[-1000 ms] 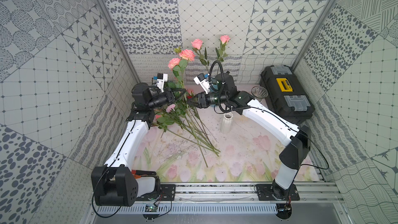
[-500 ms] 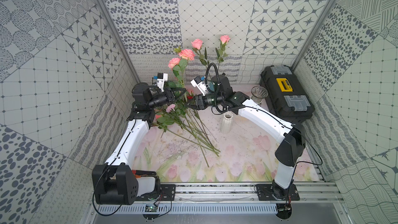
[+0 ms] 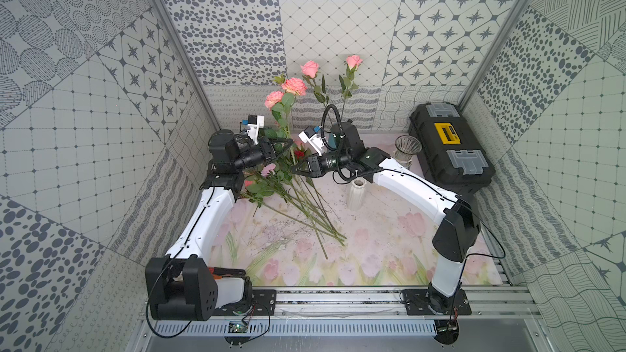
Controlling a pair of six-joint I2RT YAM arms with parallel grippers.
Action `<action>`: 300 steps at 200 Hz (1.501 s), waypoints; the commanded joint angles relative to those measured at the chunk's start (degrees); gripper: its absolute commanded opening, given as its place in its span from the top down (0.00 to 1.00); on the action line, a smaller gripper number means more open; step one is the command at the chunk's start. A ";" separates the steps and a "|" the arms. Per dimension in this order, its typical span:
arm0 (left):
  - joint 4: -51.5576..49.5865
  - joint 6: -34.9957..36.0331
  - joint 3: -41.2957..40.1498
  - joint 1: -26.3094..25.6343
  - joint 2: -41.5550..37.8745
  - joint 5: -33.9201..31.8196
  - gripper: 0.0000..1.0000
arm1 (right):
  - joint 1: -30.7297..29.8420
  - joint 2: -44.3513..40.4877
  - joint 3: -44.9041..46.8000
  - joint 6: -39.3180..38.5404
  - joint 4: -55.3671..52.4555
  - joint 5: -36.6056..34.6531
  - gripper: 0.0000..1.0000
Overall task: Place the pink flowers into the vase
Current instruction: Pick up the flower at the center of the board.
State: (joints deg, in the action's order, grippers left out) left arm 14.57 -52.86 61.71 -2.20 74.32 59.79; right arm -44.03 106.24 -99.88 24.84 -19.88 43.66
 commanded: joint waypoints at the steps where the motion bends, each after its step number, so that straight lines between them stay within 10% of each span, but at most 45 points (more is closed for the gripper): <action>1: 3.45 0.55 0.34 0.24 -0.18 2.00 1.00 | -0.34 -1.90 1.30 -0.43 2.07 0.46 0.78; 107: 3.36 0.51 0.40 0.18 -0.29 2.17 1.00 | -0.33 -2.26 2.14 0.10 2.83 -0.14 0.97; 154: 1.25 1.99 0.78 0.21 -0.51 1.57 0.46 | -0.29 -2.68 2.22 -0.23 2.41 -2.14 1.00; 182: -4.65 5.98 1.81 0.28 -1.37 -0.53 0.33 | -0.28 -3.66 3.01 -1.01 1.91 -5.44 1.00; 250: -51.48 27.81 16.55 0.11 -5.21 -36.66 0.30 | -0.64 -5.81 3.11 -5.31 -1.57 -14.23 1.00; 300: -52.90 30.43 8.17 0.85 -7.74 -48.13 0.30 | -2.15 -7.94 5.08 -9.07 -0.97 -23.14 1.00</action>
State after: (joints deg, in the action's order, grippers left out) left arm -24.84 -31.22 74.24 -2.15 67.68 29.08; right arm -45.36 101.38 -96.38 18.61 -23.44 26.39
